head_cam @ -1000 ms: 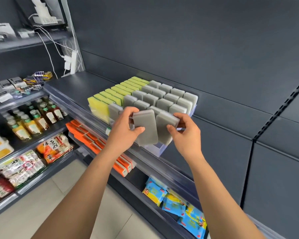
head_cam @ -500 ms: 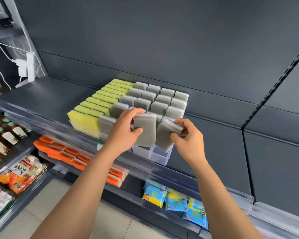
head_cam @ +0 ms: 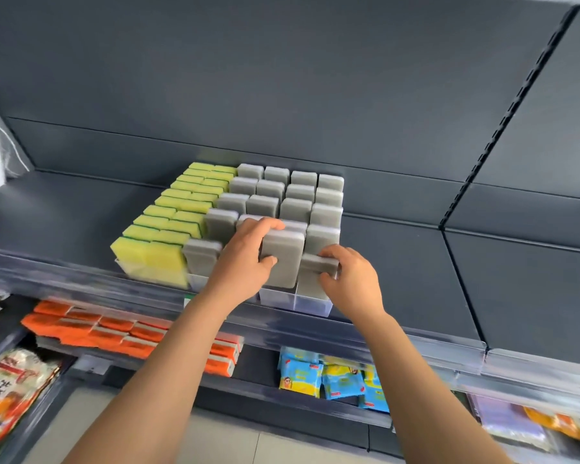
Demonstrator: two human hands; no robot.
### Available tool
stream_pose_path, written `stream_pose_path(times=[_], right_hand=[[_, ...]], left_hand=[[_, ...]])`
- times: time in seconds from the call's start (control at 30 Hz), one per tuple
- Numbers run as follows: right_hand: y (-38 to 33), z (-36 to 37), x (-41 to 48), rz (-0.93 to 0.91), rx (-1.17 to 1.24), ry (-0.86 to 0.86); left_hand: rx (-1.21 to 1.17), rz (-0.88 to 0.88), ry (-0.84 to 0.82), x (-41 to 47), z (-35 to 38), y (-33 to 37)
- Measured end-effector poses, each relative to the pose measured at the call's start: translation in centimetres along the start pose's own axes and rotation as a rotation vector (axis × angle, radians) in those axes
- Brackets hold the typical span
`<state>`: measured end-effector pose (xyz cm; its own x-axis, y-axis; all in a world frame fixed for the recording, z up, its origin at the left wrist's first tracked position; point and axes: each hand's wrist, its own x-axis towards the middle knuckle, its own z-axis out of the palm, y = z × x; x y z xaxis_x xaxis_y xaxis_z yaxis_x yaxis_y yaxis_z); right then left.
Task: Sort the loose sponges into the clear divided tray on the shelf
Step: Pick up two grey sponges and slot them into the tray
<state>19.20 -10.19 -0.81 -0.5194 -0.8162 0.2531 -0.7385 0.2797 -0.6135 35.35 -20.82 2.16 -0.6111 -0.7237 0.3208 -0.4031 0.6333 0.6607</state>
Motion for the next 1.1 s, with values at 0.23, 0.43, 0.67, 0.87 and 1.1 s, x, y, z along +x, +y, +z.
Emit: stream_pose_path(times=[0.23,0.43,0.67,0.87,1.1], right_hand=[[0.3,0.1,0.0,-0.012,-0.063,-0.009],[0.6,-0.2,0.2,-0.061,-0.096,-0.009],[0.8,-0.7,0.2,-0.109,-0.133,0.008],[0.8,-0.6,0.0,-0.130,-0.133,0.014],[0.5,-0.5,-0.2,-0.166,-0.166,0.056]], left_hand=[[0.195,0.080,-0.023,0.8,0.7,0.1],[0.266,0.078,-0.046,1.7,1.0,-0.2],[0.215,0.048,-0.051,2.3,1.1,-0.5],[0.302,0.037,-0.105,2.0,1.5,-1.1],[0.554,0.151,-0.106,2.0,2.1,-1.7]])
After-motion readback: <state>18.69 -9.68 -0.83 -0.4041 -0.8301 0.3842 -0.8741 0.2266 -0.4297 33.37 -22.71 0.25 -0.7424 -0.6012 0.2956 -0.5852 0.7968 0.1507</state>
